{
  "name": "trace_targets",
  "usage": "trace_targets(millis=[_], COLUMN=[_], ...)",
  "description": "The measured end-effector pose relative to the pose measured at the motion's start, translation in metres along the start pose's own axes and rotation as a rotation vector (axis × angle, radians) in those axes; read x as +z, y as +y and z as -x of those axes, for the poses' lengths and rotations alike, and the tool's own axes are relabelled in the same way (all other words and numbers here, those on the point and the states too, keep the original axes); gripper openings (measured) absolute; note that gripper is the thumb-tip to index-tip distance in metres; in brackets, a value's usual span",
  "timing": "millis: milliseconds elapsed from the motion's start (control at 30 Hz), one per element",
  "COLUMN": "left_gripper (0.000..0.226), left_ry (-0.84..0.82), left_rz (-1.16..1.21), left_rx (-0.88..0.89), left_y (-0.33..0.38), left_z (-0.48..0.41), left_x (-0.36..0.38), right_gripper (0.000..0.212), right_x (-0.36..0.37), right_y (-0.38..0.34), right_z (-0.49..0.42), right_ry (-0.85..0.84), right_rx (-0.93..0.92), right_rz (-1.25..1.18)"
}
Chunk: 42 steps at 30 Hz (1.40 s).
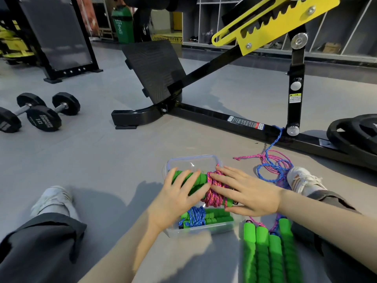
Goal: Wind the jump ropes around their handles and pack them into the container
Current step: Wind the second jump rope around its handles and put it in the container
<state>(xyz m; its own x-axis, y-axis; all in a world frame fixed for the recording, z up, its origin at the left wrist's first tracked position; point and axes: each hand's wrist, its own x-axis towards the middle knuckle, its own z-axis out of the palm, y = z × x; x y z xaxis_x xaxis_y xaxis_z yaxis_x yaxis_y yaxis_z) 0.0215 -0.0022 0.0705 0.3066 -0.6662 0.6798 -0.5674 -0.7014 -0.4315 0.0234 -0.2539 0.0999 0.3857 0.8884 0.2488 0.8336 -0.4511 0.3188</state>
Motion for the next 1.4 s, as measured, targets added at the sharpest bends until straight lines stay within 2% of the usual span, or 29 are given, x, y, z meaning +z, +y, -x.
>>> trace_targets(millis=[133, 233, 267, 367, 433, 633, 900, 967, 1067, 1233, 1267, 1367, 1400], left_gripper=[0.043, 0.039, 0.047, 0.095, 0.104, 0.083, 0.092, 0.088, 0.072, 0.022, 0.027, 0.060, 0.066], left_ry=[-0.138, -0.236, -0.284, -0.527, -0.600, -0.630, -0.716, -0.716, -0.666, -0.662, -0.696, -0.896, -0.909], left_rz=[0.023, 0.038, 0.038, 0.095, 0.149, 0.249, 0.379, 0.393, 0.422, 0.407, 0.405, 0.411, 0.401], left_rx=[0.005, 0.036, 0.052, 0.086, 0.068, 0.006, -0.114, -0.132, -0.176, -0.204, -0.226, -0.337, -0.373], left_y=[0.004, 0.012, 0.015, 0.023, 0.027, 0.030, 0.029, 0.031, 0.034, 0.028, 0.030, 0.040, 0.045], left_z=[0.013, 0.024, 0.026, 0.029, 0.025, 0.031, 0.042, 0.045, 0.047, 0.044, 0.046, 0.055, 0.055], left_x=[0.038, 0.066, 0.073, 0.088, 0.093, 0.108, 0.123, 0.123, 0.122, 0.116, 0.114, 0.109, 0.106], right_gripper=[0.060, 0.058, 0.057, 0.058, 0.058, 0.056, 0.057, 0.058, 0.061, 0.062, 0.063, 0.071, 0.075], right_x=[0.039, 0.067, 0.075, 0.095, 0.105, 0.126, 0.140, 0.141, 0.144, 0.148, 0.147, 0.147, 0.147], right_y=[0.014, 0.022, 0.024, 0.030, 0.034, 0.037, 0.035, 0.033, 0.030, 0.027, 0.026, 0.024, 0.023], right_z=[0.001, 0.007, 0.009, 0.016, 0.020, 0.015, 0.009, 0.009, 0.009, 0.008, 0.007, 0.006, 0.006], right_ry=[-0.067, -0.108, -0.121, -0.169, -0.194, -0.244, -0.298, -0.320, -0.371, -0.446, -0.461, -0.474, -0.472], right_rx=[0.003, 0.000, 0.003, 0.008, 0.020, 0.028, 0.052, 0.086, 0.119, 0.173, 0.187, 0.217, 0.239], right_rz=[-0.056, -0.096, -0.106, -0.149, -0.180, -0.223, -0.151, -0.145, -0.125, -0.191, -0.218, -0.301, -0.333])
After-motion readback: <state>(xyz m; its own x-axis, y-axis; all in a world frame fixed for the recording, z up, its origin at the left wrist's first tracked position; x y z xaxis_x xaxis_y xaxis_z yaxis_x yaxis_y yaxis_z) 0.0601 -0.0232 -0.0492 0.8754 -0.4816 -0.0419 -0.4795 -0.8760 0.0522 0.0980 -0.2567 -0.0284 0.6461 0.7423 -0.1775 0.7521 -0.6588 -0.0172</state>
